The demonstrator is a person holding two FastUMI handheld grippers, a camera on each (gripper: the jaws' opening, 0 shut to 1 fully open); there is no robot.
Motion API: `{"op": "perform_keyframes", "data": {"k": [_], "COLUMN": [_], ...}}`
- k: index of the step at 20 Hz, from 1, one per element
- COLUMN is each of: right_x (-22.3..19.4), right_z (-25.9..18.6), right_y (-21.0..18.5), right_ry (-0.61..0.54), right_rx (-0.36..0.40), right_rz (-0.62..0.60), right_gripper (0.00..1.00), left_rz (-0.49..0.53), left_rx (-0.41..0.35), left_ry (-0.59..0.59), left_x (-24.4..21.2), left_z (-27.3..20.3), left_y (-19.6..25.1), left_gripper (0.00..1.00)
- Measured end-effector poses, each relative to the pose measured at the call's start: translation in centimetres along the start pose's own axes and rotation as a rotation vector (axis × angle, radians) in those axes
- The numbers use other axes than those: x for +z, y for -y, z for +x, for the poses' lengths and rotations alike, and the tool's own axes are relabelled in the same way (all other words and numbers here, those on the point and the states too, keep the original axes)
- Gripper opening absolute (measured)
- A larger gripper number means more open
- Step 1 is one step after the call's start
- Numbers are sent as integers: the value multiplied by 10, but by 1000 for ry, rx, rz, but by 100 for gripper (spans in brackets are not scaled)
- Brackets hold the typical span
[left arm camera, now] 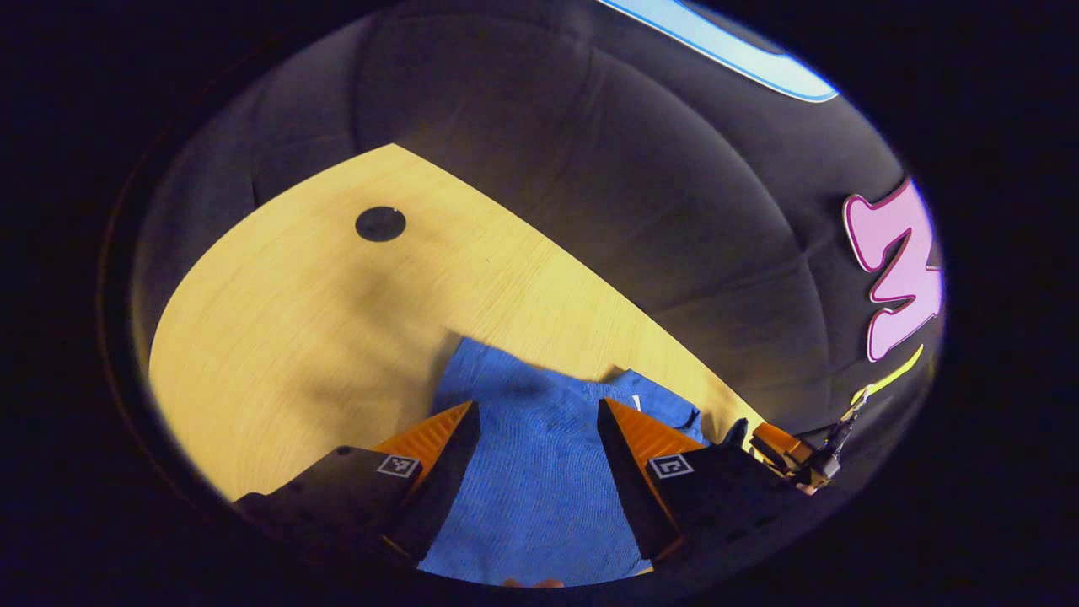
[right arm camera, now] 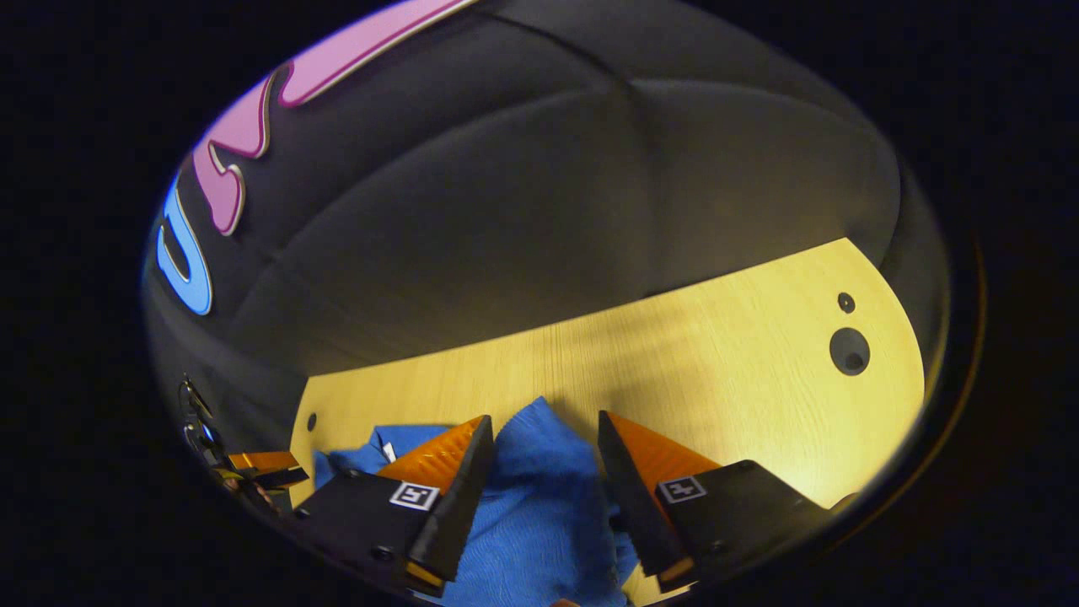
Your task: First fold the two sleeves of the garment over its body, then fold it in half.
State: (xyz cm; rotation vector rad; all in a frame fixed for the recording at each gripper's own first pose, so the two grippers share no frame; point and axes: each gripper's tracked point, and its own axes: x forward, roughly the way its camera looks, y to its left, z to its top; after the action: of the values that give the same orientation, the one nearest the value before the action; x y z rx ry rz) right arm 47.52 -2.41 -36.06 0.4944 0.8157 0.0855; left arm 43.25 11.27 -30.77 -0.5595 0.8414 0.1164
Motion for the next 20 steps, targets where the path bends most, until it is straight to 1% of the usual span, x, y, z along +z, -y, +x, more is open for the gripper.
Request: {"op": "perform_keyframes", "data": {"k": [1, 2, 3, 4, 6, 7, 8, 9, 11, 14, 15, 16, 18, 19, 20], "right_x": [7, 13, 13, 16, 19, 19, 21, 20, 12, -11, -21, -30, -41, -47, -54], "right_z": [-6, -14, -20, -29, -53, -72, -89, -110, -152, -222, -250, -278, -341, -371, -399], "right_y": [0, -3, -8, -15, -34, -48, -60, -72, -102, -135, -146, -158, -181, -189, -196], "right_ry": [29, 64, 84, 108, 159, 186, 219, 239, 286, 330, 348, 375, 446, 487, 528], "right_rx": [-13, -14, -20, -20, -21, -5, 10, 18, 68, 108, 122, 139, 144, 139, 134], "right_rz": [-25, -74, -138, -202, -302, -331, -351, -368, -393, -430, -436, -443, -460, -461, -453], "right_gripper": [78, 81, 93, 93, 94, 88, 90, 97, 98, 97, 97, 96, 96, 96, 96], "left_rz": [12, 43, 83, 122, 196, 232, 272, 306, 394, 544, 574, 587, 587, 585, 585], "left_rx": [8, 15, 18, 12, 15, 8, -2, -11, -34, -57, -74, -107, -164, -177, -199], "left_ry": [12, 37, 70, 109, 185, 227, 266, 312, 412, 513, 541, 577, 652, 690, 761], "left_x": [2, 5, 10, 14, 18, 18, 18, 17, 15, 0, -6, -15, -30, -38, -45], "left_z": [-8, -18, -27, -39, -67, -83, -100, -118, -155, -222, -245, -269, -326, -353, -380], "left_y": [3, 6, 10, 19, 38, 50, 64, 78, 106, 140, 151, 164, 182, 184, 189], "left_gripper": [81, 82, 75, 82, 84, 84, 84, 84, 84, 84, 84, 83, 83, 83, 82]}}
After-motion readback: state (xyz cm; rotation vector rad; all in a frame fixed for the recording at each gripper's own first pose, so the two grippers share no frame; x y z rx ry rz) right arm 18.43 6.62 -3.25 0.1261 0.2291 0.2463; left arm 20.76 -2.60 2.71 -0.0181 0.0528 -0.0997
